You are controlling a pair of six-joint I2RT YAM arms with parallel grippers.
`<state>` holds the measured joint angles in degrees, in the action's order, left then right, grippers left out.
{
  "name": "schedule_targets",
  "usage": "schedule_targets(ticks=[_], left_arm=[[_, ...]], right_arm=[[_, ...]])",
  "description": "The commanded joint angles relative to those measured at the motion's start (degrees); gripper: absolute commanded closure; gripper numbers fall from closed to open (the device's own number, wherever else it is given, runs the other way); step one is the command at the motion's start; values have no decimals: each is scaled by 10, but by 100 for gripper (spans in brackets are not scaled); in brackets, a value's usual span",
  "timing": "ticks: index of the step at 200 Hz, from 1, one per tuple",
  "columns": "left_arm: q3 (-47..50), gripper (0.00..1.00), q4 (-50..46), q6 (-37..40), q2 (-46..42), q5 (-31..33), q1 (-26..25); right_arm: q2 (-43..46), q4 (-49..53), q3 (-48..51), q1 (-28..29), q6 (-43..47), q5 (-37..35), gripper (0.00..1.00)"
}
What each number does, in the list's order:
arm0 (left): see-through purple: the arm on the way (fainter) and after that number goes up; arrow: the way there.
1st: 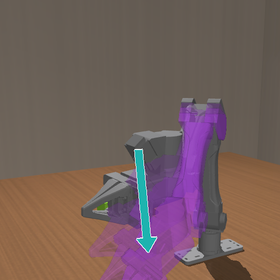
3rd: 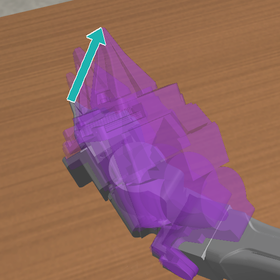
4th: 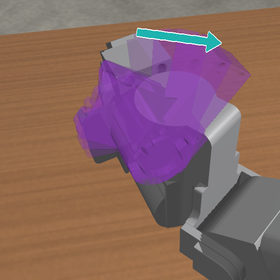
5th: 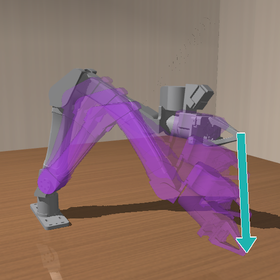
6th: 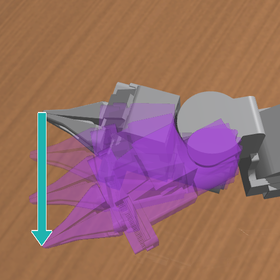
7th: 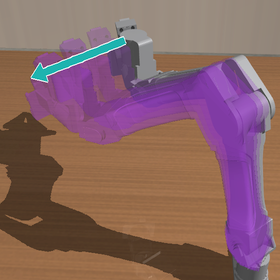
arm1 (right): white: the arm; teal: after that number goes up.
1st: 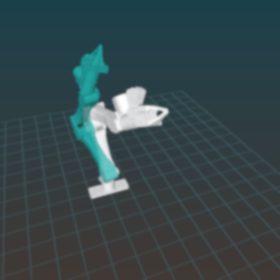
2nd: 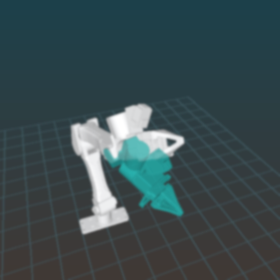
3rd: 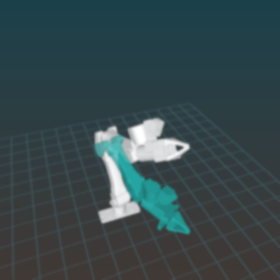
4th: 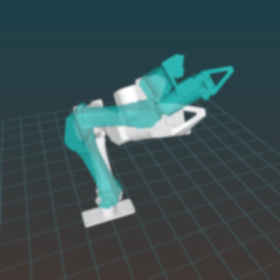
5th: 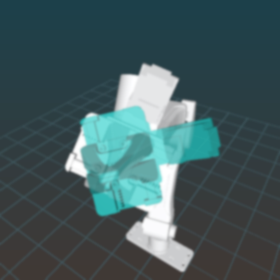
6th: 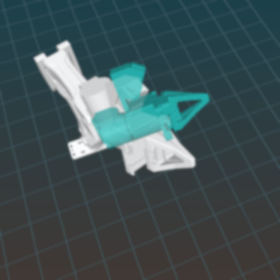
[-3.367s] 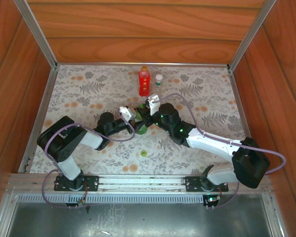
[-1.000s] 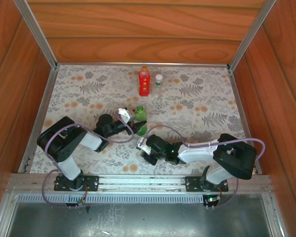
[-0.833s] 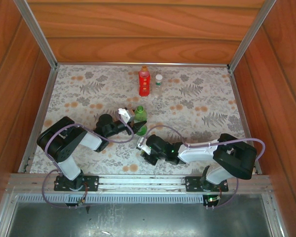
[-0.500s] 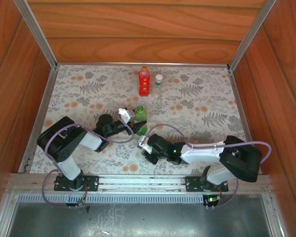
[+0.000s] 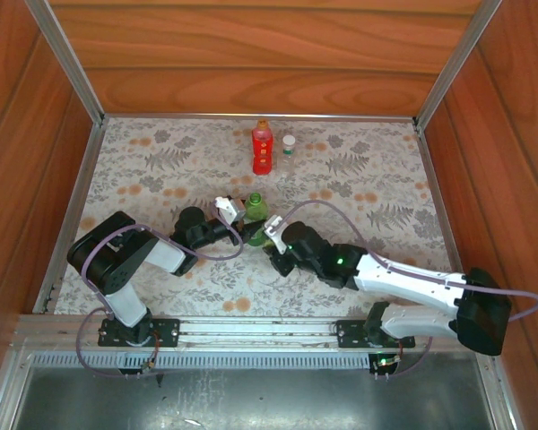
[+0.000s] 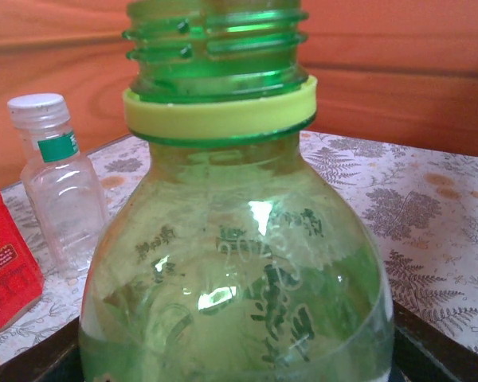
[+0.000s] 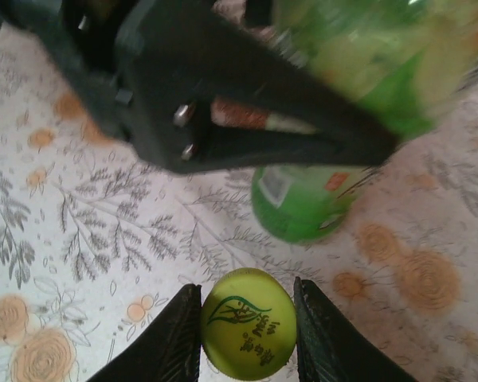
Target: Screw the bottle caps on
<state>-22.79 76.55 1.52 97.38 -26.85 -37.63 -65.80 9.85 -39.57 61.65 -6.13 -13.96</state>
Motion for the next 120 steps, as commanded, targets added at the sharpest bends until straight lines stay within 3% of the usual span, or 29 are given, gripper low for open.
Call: schedule_targets(ticks=[1,63,120], left_arm=[[4,33,-3,1,4,-11,-5],[5,33,-4,6,6,-14,-5],[4,33,-4,10,8,-19,-5]], right_arm=[[9,79,-46,-24,-26,-6,69],[3,173,-179,-81,-36,23,70],[-73,190,-294,-112,15,78,69]])
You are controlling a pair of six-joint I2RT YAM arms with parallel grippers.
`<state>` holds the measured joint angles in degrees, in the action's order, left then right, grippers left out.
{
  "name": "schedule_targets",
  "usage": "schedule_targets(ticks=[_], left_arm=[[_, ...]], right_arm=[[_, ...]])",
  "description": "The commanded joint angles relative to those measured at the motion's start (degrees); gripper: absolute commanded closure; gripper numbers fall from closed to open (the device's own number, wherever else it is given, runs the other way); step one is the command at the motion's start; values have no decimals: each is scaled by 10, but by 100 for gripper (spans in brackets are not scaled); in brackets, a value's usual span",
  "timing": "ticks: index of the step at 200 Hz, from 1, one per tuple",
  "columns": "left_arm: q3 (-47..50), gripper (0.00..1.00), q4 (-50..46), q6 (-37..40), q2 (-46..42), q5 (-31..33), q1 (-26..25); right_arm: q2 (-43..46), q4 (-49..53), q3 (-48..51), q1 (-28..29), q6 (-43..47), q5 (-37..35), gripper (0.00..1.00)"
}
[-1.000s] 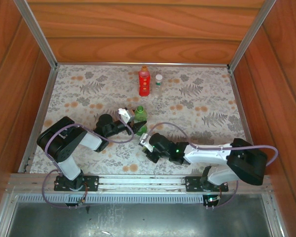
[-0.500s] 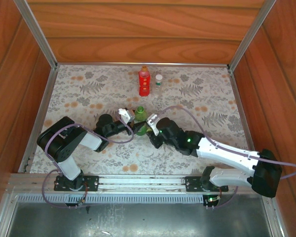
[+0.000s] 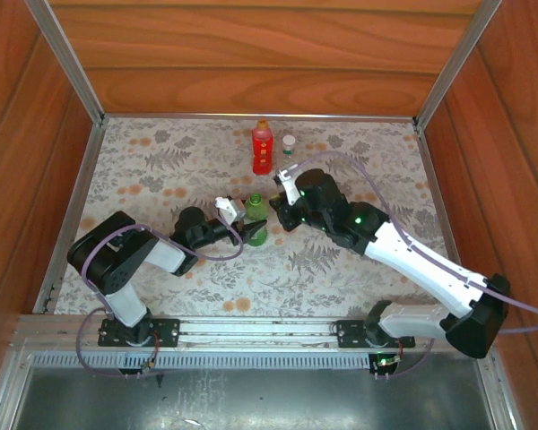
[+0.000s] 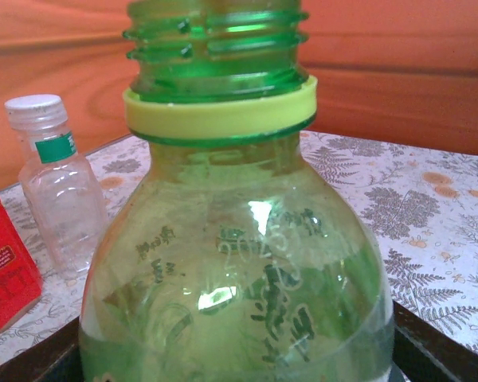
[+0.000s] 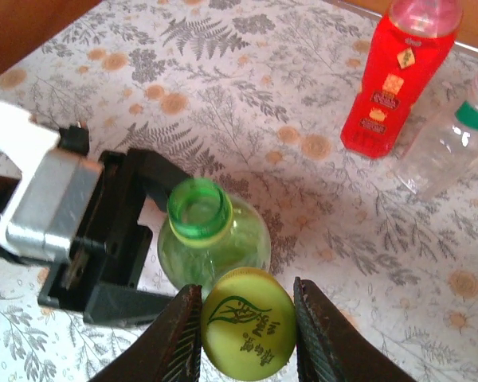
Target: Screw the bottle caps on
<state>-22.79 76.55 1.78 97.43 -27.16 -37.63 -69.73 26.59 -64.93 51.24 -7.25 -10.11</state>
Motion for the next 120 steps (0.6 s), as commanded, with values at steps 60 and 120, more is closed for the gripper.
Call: schedule_targets(ticks=[60,120], left_arm=[[-3,33,-3,4,14,-36,-5],[4,33,-4,13,11,-27,-5]], right_arm=[[-117,48,-119,-17,55,79,68],[-146,63,-133,-19,59,78,68]])
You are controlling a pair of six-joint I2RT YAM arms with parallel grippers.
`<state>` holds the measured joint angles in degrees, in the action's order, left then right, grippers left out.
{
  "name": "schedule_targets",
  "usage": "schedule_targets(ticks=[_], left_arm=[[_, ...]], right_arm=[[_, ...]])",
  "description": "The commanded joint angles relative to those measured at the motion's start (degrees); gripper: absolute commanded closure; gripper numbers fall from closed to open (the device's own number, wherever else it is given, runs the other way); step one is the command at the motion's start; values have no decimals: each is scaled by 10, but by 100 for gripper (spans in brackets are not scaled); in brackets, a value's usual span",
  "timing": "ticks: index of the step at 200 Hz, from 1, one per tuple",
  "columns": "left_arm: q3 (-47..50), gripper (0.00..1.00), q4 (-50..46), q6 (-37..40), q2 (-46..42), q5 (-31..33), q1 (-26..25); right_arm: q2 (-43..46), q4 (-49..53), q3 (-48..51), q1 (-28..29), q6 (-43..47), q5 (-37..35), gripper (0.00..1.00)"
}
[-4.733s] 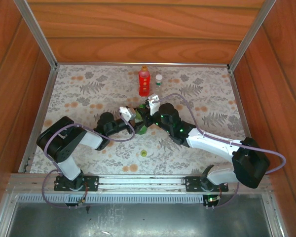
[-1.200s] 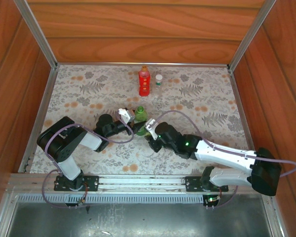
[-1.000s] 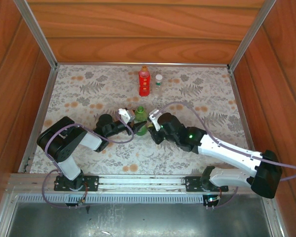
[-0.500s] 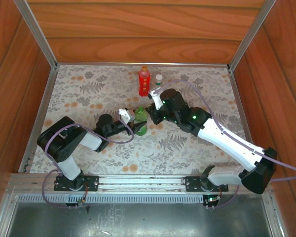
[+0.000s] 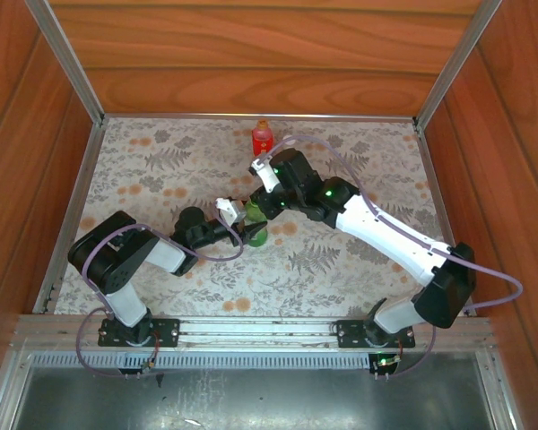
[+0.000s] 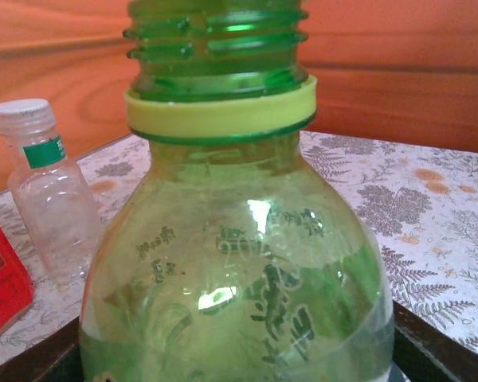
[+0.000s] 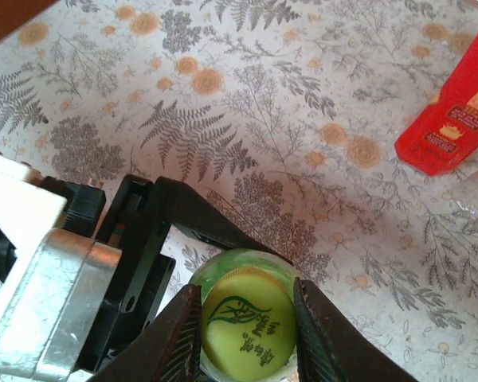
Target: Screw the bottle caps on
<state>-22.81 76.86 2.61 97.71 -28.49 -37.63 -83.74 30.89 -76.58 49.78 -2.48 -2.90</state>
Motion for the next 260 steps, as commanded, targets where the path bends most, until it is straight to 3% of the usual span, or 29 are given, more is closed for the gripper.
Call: schedule_targets(ticks=[1,78,187,260], left_arm=[[4,33,-7,5,8,-13,-5],[6,33,-6,12,9,-13,-5],[7,33,-6,21,8,-14,-5],[10,33,-6,21,4,-14,-5]], right_arm=[[-6,21,-17,-5,11,5,68],[-25,44,-27,-5,12,39,68],[-66,155,-68,-1,31,15,68],[-6,39,48,33,95,-20,68]])
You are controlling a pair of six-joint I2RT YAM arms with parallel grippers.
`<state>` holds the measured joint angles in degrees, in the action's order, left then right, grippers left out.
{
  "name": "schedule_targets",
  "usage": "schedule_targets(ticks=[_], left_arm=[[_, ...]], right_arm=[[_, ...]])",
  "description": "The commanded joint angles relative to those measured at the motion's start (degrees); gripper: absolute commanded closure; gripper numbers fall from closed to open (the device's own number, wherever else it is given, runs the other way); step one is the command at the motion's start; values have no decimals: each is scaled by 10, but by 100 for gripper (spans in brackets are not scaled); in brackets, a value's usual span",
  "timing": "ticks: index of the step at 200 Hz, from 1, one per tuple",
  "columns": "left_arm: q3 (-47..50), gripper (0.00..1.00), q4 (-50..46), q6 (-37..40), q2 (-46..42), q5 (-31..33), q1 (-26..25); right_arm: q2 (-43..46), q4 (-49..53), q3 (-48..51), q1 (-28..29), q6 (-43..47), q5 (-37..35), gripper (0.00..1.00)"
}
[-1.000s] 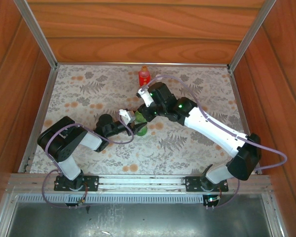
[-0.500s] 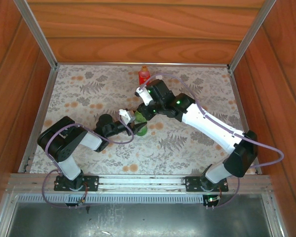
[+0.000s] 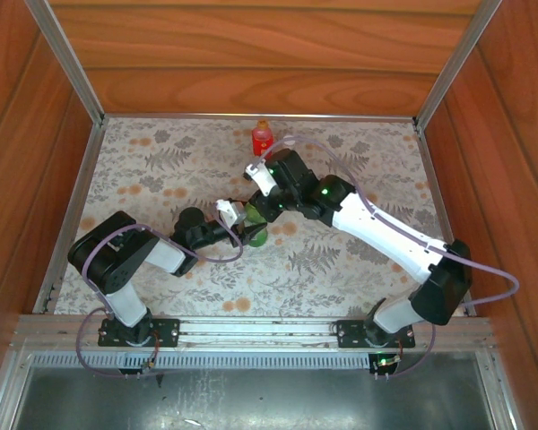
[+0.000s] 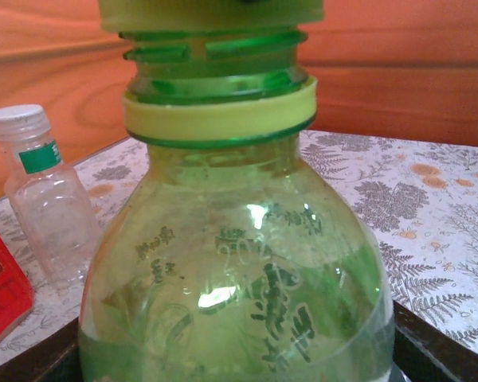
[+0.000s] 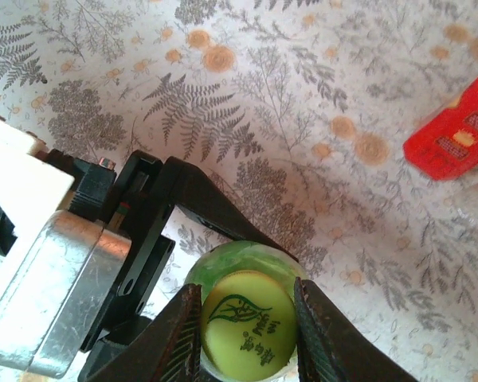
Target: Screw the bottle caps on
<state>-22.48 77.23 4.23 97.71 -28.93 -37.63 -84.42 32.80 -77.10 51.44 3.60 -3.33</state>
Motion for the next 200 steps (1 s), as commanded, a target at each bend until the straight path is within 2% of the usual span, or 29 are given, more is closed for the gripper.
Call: schedule_targets(ticks=[1,56,104,164,200], left_arm=[[7,33,-10,5,3,-10,-5],[8,33,-10,5,1,-11,-5],[9,33,-10,5,-1,-13,-5],[12,33,-11,8,-5,-14,-5],[14,33,-13,27,-5,-29,-5]], right_arm=[[1,19,55,16,34,-16,68],[32,-59,129,20,7,-31,69],[26,-39,99,20,-18,-47,64],[101,-91,122,19,-28,-38,34],[145,-108,152,2,-90,-12,32]])
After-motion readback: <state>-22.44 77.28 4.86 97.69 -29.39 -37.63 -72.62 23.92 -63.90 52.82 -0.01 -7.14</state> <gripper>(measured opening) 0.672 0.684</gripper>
